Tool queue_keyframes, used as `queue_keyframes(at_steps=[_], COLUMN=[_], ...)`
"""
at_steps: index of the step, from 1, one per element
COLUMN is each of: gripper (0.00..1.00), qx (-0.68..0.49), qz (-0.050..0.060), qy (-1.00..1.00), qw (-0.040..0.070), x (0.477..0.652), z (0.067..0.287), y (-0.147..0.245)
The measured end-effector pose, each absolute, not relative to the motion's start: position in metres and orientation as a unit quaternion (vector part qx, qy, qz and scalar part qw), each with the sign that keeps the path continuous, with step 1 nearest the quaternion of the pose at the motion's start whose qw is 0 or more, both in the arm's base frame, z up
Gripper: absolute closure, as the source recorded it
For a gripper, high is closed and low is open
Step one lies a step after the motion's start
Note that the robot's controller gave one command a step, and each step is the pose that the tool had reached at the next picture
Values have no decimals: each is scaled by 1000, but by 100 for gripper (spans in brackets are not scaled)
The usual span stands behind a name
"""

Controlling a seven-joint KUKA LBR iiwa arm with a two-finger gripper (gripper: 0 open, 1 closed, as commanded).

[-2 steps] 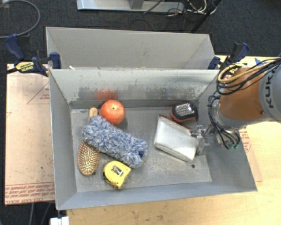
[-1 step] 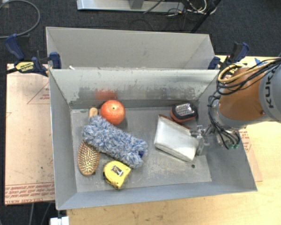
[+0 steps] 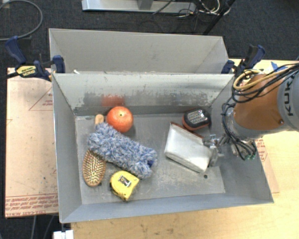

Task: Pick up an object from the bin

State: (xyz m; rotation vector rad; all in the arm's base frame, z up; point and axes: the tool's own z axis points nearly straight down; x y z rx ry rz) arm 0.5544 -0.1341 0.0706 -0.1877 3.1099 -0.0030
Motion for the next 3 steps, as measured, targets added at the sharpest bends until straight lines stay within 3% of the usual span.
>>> queue_keyframes(at_steps=[1, 2, 3], gripper=[100, 100, 100], qx=[-72, -138, -185], qz=[-1, -1, -4], qy=[997, 990, 983], qw=[12, 10, 14], x=[549, 560, 552], z=[71, 120, 137], y=[-135, -140, -123])
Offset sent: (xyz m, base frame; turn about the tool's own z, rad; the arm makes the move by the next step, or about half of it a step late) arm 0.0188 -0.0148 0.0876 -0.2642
